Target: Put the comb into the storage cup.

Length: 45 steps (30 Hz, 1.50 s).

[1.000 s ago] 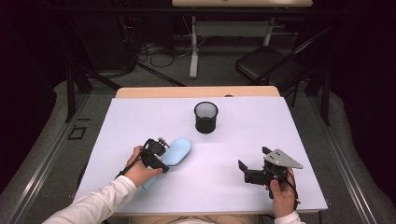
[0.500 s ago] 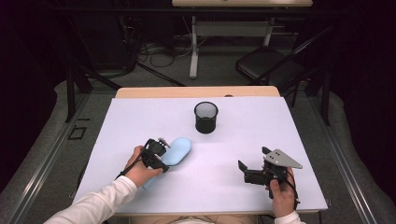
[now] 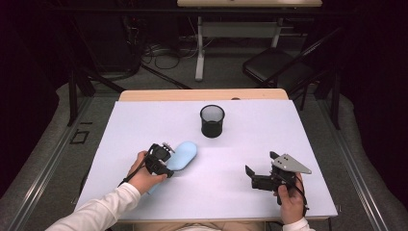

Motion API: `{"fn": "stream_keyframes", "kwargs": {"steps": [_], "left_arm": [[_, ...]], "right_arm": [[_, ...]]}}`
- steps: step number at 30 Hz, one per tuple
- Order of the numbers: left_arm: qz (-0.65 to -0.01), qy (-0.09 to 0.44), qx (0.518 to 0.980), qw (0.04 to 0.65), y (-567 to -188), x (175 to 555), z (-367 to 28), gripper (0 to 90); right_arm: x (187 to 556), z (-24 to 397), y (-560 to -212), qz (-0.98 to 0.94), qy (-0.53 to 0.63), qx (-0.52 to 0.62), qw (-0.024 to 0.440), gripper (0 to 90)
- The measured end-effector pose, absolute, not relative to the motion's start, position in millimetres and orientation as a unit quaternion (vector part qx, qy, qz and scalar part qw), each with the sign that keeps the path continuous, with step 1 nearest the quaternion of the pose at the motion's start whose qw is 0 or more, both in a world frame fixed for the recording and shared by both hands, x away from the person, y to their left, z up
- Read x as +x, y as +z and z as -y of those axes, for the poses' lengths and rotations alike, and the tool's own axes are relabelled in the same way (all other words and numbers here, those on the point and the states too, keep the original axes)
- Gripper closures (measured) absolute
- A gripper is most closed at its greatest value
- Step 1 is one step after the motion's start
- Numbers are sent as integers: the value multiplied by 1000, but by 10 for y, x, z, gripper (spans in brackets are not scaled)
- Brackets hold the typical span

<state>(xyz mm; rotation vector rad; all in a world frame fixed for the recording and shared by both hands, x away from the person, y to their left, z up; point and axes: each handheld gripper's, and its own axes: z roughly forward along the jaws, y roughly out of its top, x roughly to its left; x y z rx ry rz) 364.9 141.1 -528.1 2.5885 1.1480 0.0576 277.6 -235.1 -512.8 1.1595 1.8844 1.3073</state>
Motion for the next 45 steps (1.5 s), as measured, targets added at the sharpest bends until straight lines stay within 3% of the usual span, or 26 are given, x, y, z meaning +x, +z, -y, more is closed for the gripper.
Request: {"fn": "stream_keyframes", "kwargs": {"steps": [45], "left_arm": [[-426,48,875,227,-5100,3746,-1590,697]], "right_arm": [[2783,2351,-5135,-703,489,433,282,0]]}}
